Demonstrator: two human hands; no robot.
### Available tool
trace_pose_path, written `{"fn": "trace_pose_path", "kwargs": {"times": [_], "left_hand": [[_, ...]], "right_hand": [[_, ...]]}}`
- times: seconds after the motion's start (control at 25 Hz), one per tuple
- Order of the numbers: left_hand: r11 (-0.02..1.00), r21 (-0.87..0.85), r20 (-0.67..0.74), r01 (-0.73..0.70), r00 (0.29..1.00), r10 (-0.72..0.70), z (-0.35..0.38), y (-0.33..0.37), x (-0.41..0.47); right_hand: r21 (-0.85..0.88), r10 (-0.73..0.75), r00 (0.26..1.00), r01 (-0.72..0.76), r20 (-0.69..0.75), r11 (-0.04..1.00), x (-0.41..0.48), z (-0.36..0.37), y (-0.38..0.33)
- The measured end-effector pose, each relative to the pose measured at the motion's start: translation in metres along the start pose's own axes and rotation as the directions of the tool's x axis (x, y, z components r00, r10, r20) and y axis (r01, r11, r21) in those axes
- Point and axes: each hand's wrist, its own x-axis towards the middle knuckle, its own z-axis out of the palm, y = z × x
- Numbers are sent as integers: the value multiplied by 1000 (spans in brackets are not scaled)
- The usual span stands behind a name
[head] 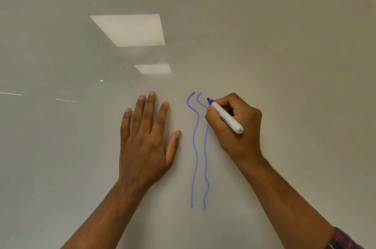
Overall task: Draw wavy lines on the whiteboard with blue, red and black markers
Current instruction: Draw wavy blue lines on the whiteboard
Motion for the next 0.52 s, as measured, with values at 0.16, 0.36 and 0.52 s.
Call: {"fn": "trace_pose_path", "kwargs": {"times": [0.16, 0.36, 0.52], "left_hand": [[1000, -3, -12, -5, 1000, 5, 0, 0, 1], [1000, 4, -14, -1, 1000, 1, 1, 0, 1], [1000, 0, -2, 6, 1000, -6, 0, 1, 0]], "right_hand": [[19, 97, 995, -97, -13, 995, -30, -19, 5], [-22, 193, 980, -192, 45, 981, -99, -35, 14], [-124, 213, 973, -202, 89, 972, -152, -46, 24]]}}
